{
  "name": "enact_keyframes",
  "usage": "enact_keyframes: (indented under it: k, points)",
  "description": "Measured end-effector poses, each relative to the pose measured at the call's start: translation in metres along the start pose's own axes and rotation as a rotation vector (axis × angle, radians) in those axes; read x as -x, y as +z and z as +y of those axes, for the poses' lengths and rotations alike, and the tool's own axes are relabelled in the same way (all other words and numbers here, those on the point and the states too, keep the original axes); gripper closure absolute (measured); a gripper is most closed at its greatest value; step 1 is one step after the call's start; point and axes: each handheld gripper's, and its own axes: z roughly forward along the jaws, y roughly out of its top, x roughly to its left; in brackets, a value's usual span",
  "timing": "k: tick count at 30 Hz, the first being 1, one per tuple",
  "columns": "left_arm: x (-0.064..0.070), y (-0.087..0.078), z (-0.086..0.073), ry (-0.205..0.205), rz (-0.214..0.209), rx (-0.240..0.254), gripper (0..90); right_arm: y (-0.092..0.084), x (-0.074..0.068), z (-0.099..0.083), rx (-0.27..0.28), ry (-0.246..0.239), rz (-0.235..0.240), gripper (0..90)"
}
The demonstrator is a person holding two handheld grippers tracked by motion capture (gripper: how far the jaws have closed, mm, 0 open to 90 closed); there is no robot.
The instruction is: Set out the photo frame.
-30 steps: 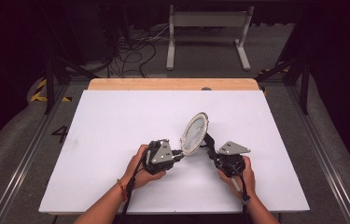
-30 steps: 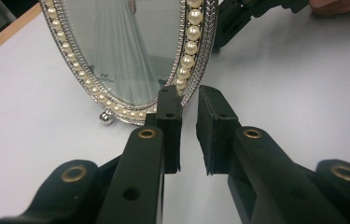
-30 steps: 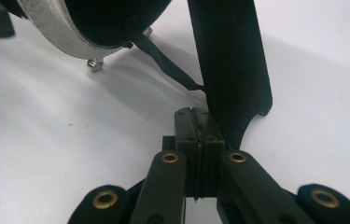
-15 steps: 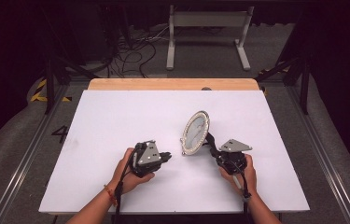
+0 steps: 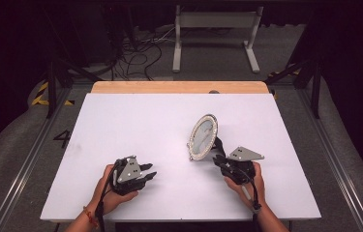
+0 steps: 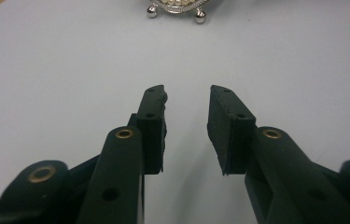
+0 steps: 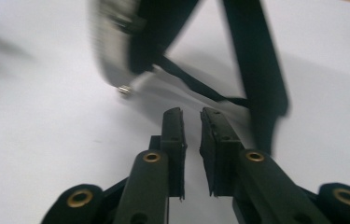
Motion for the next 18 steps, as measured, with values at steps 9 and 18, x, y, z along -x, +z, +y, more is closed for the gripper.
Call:
enact_keyframes:
  k: [9,18]
  points:
    - [-0.002,0.01,-0.002,-0.002,0.005,-0.029,58.0,0.011,-0.02,0.009,0.022,0.018,0.048,54.5]
    - [0.004,0.008,-0.008,-0.017,0.016,-0.042,47.5,0.021,-0.018,0.015,0.087,0.106,0.046,47.5]
